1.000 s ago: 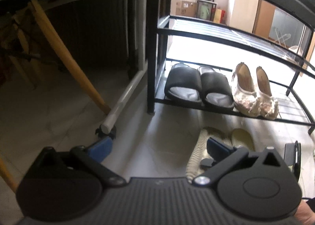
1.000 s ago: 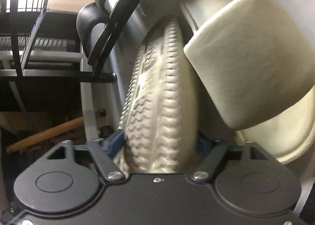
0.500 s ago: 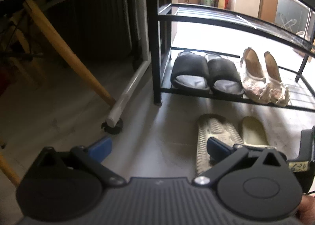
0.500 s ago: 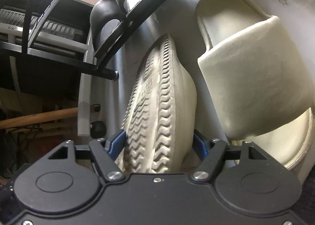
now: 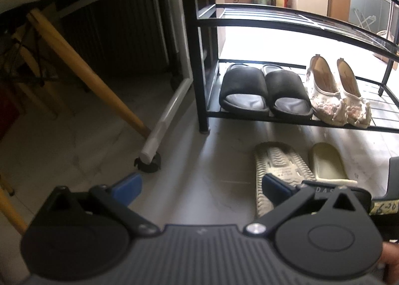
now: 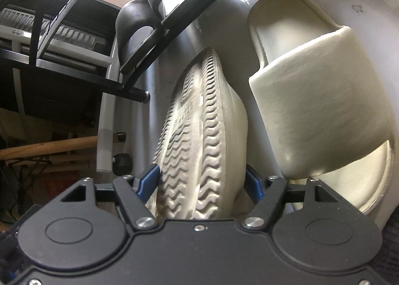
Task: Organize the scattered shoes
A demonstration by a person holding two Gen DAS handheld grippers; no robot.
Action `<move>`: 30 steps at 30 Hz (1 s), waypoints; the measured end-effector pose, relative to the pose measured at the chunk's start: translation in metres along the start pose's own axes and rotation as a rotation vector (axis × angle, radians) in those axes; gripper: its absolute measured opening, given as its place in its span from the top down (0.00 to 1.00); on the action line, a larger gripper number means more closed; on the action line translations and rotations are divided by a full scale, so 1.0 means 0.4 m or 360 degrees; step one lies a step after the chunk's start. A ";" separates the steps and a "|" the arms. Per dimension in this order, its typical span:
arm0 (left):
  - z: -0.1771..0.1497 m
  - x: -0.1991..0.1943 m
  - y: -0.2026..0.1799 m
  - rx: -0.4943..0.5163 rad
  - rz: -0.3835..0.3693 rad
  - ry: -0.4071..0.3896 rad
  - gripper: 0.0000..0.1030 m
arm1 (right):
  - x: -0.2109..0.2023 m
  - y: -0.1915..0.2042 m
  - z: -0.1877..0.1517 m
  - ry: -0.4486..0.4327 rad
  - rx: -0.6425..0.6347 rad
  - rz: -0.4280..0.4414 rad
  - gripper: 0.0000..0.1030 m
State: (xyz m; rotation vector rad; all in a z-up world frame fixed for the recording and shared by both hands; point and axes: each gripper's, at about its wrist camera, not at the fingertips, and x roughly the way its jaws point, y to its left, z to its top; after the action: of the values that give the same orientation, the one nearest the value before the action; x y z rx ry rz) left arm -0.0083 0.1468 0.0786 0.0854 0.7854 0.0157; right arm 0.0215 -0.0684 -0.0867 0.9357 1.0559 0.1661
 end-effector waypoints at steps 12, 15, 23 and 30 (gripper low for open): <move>-0.001 0.000 -0.001 0.0009 -0.0009 -0.0002 0.01 | 0.000 -0.003 0.003 -0.0002 0.0001 -0.0001 0.30; -0.001 0.001 -0.003 0.0011 -0.0007 0.0001 0.01 | 0.000 -0.003 0.002 -0.0002 0.0002 -0.0002 0.30; 0.001 0.005 -0.002 0.0012 -0.0008 0.0007 0.01 | 0.001 -0.002 0.002 -0.0002 0.0004 -0.0001 0.30; 0.001 0.005 -0.003 0.0009 -0.0009 0.0006 0.01 | 0.000 -0.001 0.004 -0.0006 -0.0002 -0.0007 0.30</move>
State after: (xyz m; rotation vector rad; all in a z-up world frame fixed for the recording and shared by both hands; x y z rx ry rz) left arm -0.0069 0.1459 0.0773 0.0887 0.7896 0.0085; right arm 0.0226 -0.0694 -0.0869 0.9318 1.0541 0.1612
